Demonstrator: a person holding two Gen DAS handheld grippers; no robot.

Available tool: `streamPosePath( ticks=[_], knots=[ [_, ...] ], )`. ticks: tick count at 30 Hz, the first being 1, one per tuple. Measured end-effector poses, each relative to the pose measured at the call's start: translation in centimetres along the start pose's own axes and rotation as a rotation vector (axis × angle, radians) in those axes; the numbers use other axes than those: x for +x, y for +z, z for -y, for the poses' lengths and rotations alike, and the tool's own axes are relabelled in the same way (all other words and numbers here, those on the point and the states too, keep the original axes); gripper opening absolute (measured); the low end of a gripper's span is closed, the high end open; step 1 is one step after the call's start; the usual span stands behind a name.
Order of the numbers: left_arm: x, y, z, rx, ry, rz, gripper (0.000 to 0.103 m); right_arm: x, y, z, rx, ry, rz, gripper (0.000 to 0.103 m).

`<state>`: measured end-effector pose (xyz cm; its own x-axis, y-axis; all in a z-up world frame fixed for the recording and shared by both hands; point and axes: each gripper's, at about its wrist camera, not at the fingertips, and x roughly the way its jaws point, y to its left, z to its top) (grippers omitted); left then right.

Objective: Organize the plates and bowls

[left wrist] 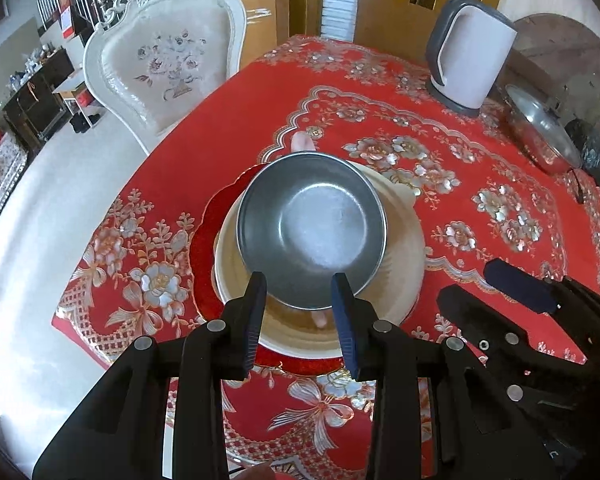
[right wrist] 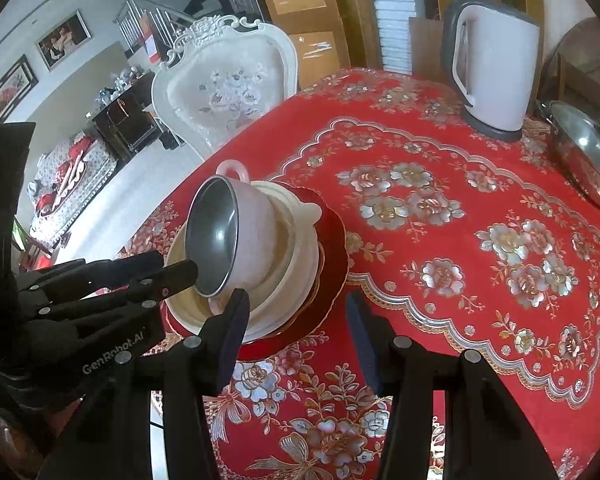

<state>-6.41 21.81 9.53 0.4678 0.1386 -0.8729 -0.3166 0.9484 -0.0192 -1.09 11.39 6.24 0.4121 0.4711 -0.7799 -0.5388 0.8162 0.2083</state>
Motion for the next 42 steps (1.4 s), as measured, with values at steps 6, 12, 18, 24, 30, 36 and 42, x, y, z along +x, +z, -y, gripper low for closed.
streamPosePath(
  ticks=[6, 12, 18, 24, 30, 36, 42],
  knots=[
    [-0.2, 0.01, -0.17, -0.008, -0.024, 0.008, 0.033, 0.14, -0.16, -0.08, -0.001, 0.001, -0.007, 0.05],
    [-0.26, 0.1, -0.08, -0.001, -0.032, 0.009, 0.035, 0.11, -0.16, -0.21, -0.006, 0.003, -0.007, 0.05],
    [-0.49, 0.16, -0.58, -0.003, -0.016, 0.023, 0.058, -0.01, -0.12, 0.1, 0.01, 0.003, -0.005, 0.05],
    [-0.32, 0.37, -0.65, -0.004, -0.029, 0.014, 0.058, -0.03, -0.05, 0.02, 0.008, 0.006, -0.003, 0.05],
    [-0.02, 0.42, -0.62, -0.006, -0.04, -0.006, 0.058, -0.06, 0.05, 0.29, 0.012, 0.003, 0.001, 0.05],
    [0.12, 0.4, -0.4, 0.014, -0.005, -0.018, 0.058, -0.09, 0.1, 0.53, 0.013, 0.009, 0.006, 0.05],
    [-0.16, 0.39, -0.36, 0.017, -0.004, -0.02, 0.058, 0.14, 0.16, 0.5, 0.009, 0.018, -0.002, 0.05]
  ],
)
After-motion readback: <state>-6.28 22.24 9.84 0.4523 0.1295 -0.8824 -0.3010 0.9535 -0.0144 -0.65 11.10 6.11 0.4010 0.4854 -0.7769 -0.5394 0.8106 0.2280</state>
